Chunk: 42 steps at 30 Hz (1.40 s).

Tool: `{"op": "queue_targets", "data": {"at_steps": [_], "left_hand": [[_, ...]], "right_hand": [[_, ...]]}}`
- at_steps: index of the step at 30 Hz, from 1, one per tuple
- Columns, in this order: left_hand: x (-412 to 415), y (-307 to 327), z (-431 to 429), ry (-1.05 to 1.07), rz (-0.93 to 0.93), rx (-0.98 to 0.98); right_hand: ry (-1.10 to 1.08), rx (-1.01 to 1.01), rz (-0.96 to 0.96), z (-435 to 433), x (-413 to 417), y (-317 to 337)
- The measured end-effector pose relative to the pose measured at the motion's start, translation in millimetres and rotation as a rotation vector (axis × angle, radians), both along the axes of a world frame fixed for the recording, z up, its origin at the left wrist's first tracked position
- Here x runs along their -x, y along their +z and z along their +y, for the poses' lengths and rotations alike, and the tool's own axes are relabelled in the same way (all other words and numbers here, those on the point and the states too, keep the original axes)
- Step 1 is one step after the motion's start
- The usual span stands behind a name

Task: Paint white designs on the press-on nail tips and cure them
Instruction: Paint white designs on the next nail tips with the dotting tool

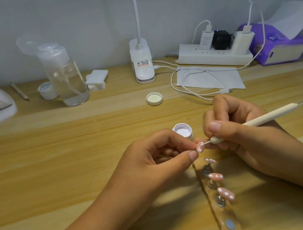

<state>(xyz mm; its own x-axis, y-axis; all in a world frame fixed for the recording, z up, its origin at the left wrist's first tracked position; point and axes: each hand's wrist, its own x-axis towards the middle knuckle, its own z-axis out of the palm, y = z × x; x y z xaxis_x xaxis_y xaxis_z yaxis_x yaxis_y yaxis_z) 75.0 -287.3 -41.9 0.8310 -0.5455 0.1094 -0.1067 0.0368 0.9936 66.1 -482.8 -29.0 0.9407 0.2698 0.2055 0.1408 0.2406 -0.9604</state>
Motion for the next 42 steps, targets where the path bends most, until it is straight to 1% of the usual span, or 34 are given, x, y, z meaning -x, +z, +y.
{"op": "queue_targets", "data": {"at_steps": [32,35,37,42], "left_hand": [[-0.5,-1.9,1.6,0.011,0.015,-0.001],[-0.9,-2.8,2.3,0.021,0.021,-0.007],[-0.1,-2.4,1.8,0.039,0.039,0.01],[0.4,3.0,1.6,0.178,0.129,0.14]], "right_hand": [[-0.038,0.031,0.003,-0.7,2.7,2.4],[-0.036,-0.004,0.027,-0.9,1.7,2.5],[-0.033,-0.05,0.061,-1.1,-0.3,2.8],[-0.096,-0.089,0.099,-1.1,-6.4,4.1]]}}
